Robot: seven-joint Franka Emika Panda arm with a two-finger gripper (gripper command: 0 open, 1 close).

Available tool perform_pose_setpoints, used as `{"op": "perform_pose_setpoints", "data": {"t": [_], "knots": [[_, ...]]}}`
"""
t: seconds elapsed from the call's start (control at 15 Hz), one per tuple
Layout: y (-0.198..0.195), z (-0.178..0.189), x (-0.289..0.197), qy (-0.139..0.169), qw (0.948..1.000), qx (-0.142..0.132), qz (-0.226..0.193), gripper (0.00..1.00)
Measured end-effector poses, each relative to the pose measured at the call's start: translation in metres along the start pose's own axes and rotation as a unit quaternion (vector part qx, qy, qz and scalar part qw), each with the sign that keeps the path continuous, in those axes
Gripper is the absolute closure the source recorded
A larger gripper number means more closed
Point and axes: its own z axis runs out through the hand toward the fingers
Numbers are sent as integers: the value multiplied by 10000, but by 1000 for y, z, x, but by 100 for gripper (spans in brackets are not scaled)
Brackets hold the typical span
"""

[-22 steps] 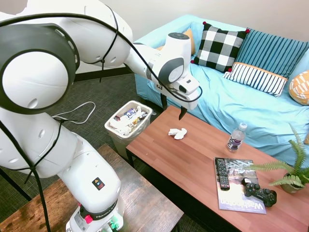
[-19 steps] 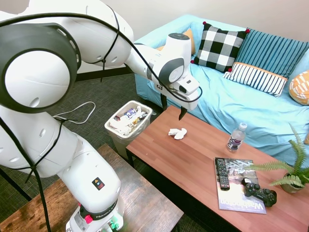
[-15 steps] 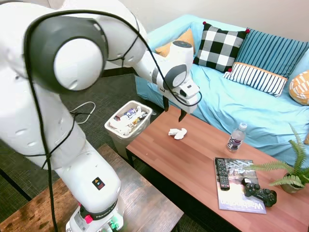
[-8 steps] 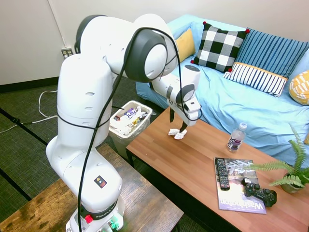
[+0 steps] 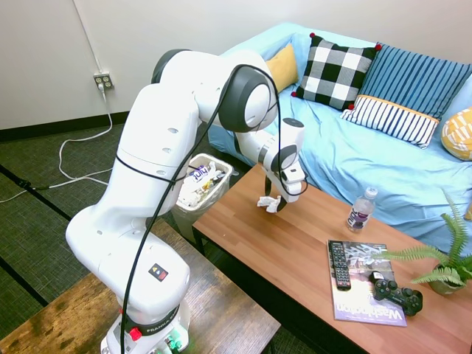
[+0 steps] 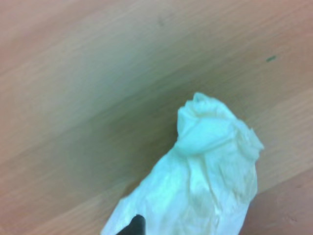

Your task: Throw the tissue in the trash bin

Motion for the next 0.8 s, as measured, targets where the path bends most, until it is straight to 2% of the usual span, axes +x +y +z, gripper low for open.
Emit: {"op": "perform_pose_setpoints", "data": {"t": [0.07, 0.13, 0.8], "knots": [[-3, 5, 1, -7, 10000, -8, 23, 0], [-6, 9, 1, -13, 10000, -10, 34, 100], [-13, 20, -6, -117, 9999, -3, 127, 100]]}}
